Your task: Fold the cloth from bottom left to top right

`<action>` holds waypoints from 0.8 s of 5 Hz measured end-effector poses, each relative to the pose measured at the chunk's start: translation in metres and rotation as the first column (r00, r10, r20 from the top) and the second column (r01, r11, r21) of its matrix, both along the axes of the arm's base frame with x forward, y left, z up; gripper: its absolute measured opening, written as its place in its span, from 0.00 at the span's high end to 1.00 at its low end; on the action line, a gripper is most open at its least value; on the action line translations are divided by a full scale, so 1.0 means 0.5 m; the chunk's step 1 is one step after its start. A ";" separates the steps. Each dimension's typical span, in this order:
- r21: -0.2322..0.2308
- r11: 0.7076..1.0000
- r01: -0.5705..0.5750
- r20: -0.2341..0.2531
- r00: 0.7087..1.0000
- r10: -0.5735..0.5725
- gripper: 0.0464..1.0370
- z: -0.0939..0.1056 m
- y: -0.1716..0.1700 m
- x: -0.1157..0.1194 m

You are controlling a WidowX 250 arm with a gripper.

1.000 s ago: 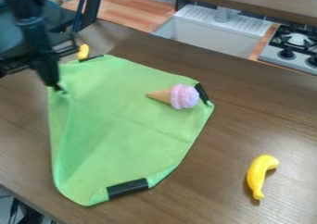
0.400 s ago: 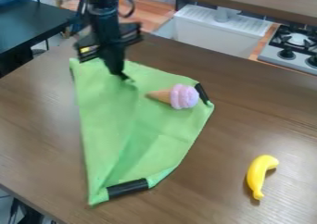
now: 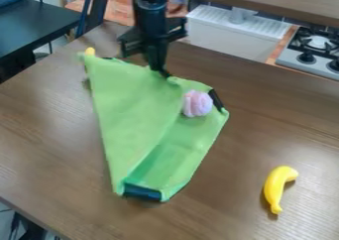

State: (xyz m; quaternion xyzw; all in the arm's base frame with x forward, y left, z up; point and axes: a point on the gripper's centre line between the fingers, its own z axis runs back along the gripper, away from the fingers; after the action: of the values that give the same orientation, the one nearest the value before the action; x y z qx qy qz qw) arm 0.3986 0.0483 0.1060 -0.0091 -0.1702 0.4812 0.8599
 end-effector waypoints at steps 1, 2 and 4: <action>0.005 1.000 0.007 -0.001 1.000 -0.007 1.00 0.002 -0.026 0.030; 0.014 0.999 0.041 0.004 0.999 -0.041 1.00 -0.004 -0.068 0.062; 0.020 0.987 0.159 0.036 0.987 -0.160 0.82 -0.018 -0.125 0.100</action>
State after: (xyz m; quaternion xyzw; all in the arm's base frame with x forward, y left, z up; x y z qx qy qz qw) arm 0.4489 -0.0143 0.0972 -0.0244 -0.1893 0.4092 0.8923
